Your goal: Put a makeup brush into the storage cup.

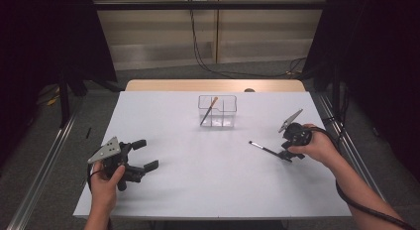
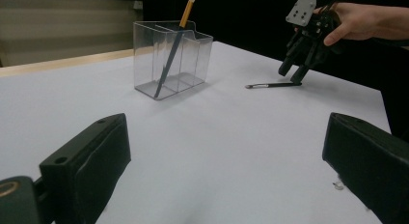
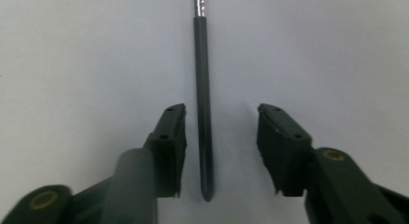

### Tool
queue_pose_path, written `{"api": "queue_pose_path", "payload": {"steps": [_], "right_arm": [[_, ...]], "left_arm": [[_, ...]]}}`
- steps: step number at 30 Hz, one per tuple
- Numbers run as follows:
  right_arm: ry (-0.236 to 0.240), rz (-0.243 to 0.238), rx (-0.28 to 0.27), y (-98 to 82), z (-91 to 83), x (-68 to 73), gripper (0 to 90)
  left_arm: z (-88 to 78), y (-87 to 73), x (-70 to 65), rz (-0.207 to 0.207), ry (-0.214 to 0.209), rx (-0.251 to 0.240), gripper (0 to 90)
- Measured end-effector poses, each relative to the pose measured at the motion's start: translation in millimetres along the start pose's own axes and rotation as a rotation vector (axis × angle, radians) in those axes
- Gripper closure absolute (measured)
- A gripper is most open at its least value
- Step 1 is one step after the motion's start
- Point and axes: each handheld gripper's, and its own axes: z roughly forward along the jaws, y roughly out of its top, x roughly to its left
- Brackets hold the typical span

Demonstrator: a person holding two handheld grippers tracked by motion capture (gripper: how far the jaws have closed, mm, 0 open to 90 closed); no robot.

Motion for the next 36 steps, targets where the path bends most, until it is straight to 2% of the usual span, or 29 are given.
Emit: {"api": "queue_pose_path", "payload": {"steps": [7, 19, 22, 26, 36], "right_arm": [[0.005, -0.013, 0.019, -0.3, 4.5, -0.8, 64.6], [0.004, -0.018, 0.039, -0.1, 8.8, -3.6, 69.3], [0.008, -0.027, 0.046, 1.1, 9.0, -2.6, 77.7], [0.011, -0.047, 0.073, 4.6, 9.7, 1.5, 83.8], [-0.004, -0.023, 0.068, 3.8, 10.0, 4.1, 85.1]], "left_arm": [[0.9, -0.4, -0.3, 0.000, -0.002, 0.001, 2.9], [2.4, -1.7, 0.4, -0.005, 0.000, 0.009, 2.8], [2.5, -1.7, 0.7, -0.005, 0.001, 0.010, 2.9], [2.4, -1.6, 0.9, -0.006, 0.003, 0.005, 2.8], [1.7, -1.3, 0.9, -0.006, 0.007, 0.008, 2.8]]}}
